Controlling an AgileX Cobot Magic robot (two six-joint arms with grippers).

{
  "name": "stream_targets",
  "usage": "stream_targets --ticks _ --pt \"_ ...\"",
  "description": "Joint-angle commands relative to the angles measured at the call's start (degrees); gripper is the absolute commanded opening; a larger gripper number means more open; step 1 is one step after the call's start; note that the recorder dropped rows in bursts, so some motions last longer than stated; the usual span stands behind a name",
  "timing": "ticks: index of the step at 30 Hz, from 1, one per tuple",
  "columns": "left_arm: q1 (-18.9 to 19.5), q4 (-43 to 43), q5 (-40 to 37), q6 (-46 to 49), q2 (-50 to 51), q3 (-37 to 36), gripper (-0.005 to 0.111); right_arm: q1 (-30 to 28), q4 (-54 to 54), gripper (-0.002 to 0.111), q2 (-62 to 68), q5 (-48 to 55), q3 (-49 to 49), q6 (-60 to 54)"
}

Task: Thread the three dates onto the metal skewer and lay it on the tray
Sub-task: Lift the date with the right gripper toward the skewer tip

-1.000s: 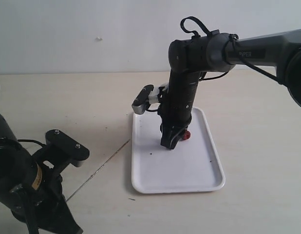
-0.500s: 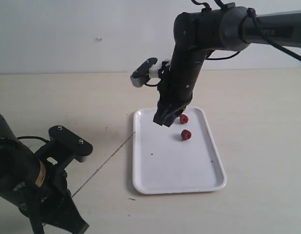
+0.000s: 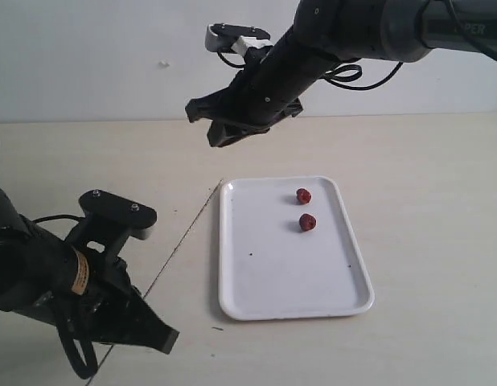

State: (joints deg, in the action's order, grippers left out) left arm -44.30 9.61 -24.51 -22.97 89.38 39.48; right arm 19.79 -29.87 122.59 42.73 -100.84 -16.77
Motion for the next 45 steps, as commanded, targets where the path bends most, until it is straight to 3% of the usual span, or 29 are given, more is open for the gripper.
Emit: stream_targets --ticks 1,15,45 --pt "-0.2 -0.3 4.7 -2.2 0.0 -0.3 0.0 0.0 -7.7 0.021 -0.4 -1.7 -0.1 -4.2" --pt "5.5 -0.7 9.6 -2.9 0.0 -0.9 0.0 0.0 -10.7 0.021 -0.4 -6.9 -0.1 -5.6" --pt "5.5 -1.9 16.6 -2.9 0.0 -0.9 0.0 0.0 -11.8 0.021 -0.4 -10.1 -0.1 -6.0"
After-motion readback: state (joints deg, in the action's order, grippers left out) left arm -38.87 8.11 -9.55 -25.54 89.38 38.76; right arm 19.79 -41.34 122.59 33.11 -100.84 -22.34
